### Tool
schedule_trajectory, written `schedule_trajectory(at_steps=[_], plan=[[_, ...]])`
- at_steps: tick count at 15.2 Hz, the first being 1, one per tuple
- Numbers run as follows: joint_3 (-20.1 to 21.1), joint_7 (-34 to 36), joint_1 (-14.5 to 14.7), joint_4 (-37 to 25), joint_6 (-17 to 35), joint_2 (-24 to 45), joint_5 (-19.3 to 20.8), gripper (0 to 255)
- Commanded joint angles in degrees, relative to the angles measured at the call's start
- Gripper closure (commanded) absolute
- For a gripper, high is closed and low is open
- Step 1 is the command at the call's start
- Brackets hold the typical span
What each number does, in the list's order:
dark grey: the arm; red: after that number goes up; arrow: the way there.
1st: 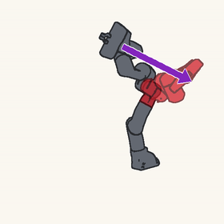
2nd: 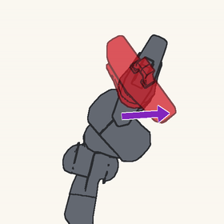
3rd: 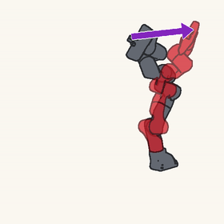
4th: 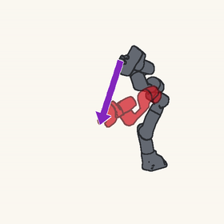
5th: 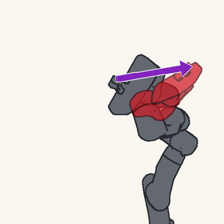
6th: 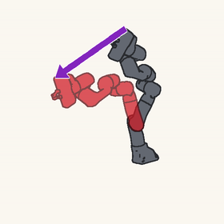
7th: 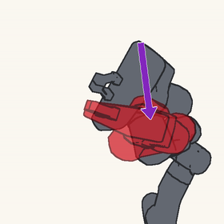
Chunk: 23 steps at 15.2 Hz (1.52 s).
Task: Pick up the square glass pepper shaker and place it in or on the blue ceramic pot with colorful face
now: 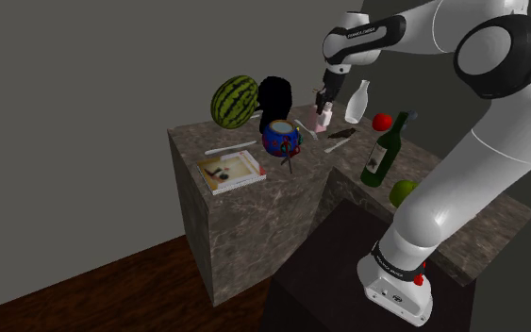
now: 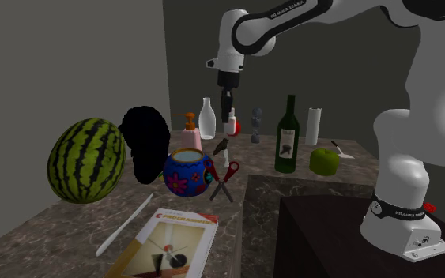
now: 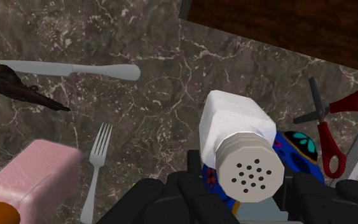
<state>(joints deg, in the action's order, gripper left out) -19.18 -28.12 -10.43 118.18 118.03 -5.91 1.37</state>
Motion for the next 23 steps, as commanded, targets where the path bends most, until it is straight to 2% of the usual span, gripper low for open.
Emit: schedule_trajectory(at_steps=[1,4,7,17,23], plan=[[0.01,0.02,-0.03,-1.12,-1.56,-0.44,0.15,255],[0.1,0.13,0.0,-3.01,-3.82,-0.84,0.26,255],[1.35,2.16,1.35,-8.54,-4.99,3.77,-1.17,255],[4.67,8.13,4.23,-32.6,-12.02,21.37,-5.16,255],[4.76,8.04,4.38,-28.1,-7.44,21.46,-5.24,255]])
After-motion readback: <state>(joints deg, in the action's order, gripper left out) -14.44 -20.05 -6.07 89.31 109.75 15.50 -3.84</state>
